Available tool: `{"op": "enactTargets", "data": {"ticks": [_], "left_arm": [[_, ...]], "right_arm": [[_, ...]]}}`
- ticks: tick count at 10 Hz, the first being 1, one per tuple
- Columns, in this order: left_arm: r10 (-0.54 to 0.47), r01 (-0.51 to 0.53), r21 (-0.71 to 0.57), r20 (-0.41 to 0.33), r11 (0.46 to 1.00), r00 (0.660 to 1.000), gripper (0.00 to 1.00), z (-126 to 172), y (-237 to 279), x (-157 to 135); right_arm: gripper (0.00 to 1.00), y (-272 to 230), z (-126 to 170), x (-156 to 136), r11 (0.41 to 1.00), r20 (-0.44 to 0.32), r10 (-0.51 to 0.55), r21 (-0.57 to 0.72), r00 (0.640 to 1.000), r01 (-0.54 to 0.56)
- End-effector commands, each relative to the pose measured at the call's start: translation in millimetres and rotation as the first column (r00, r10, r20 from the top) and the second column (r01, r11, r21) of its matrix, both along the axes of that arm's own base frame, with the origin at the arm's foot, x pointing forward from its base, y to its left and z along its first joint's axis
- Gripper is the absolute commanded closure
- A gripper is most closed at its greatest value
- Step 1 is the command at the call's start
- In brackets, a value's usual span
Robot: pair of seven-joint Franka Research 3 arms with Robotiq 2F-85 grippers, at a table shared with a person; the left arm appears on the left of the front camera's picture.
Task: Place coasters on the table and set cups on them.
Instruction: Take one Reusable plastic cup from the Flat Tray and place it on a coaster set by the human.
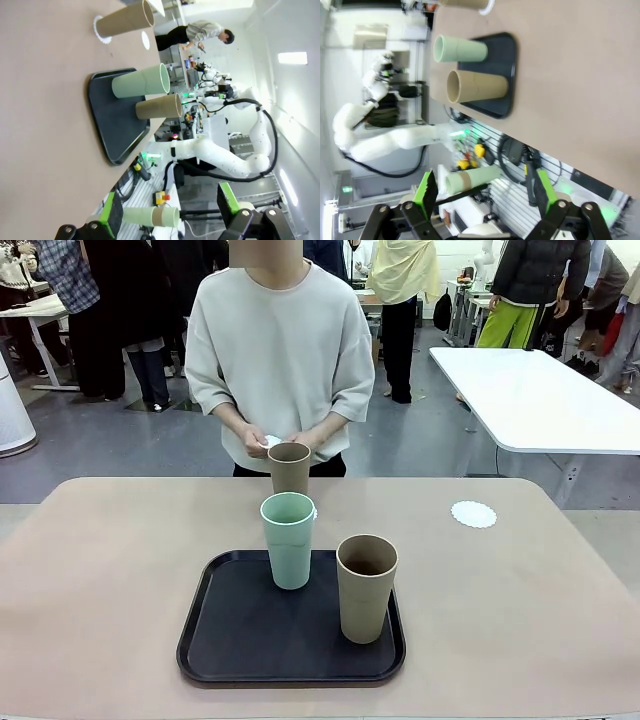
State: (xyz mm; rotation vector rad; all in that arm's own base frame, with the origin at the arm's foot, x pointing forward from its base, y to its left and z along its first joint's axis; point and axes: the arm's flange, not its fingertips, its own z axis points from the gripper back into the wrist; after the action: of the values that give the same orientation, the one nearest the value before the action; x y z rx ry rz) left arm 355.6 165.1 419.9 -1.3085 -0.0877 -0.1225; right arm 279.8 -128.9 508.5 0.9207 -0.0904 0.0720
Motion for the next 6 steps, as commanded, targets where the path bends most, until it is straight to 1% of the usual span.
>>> {"op": "enactTargets", "data": {"ticks": [1,2,3,4,5,6], "left_arm": [[-0.001,0.001,-0.009,0.002,1.0,1.0,0.0,1,1,-2],[-0.001,0.001,-0.009,0.002,1.0,1.0,0.0,1,1,-2],[-0.001,0.001,-0.009,0.002,1.0,1.0,0.0,1,1,-2],[-0.001,0.001,-0.009,0.002,1.0,1.0,0.0,1,1,-2],[-0.001,0.001,-0.009,0.002,1.0,1.0,0.0,1,1,-2],[-0.001,0.001,-0.009,0.002,1.0,1.0,0.0,1,1,-2]], "right_arm": [[0.0,23,19,13,0.969,0.048,0.099,-0.231,0.994,-0.086],[0.0,34,27,20,0.915,0.055,0.157,-0.384,0.986,-0.125],[0.0,51,38,26,0.834,0.07,0.245,-0.524,0.967,-0.173],[0.0,77,50,32,0.761,0.113,0.338,-0.617,0.934,-0.201],[0.0,101,55,35,0.7,0.141,0.418,-0.68,0.897,-0.219],[0.0,121,53,40,0.662,0.176,0.501,-0.708,0.848,-0.244]]}}
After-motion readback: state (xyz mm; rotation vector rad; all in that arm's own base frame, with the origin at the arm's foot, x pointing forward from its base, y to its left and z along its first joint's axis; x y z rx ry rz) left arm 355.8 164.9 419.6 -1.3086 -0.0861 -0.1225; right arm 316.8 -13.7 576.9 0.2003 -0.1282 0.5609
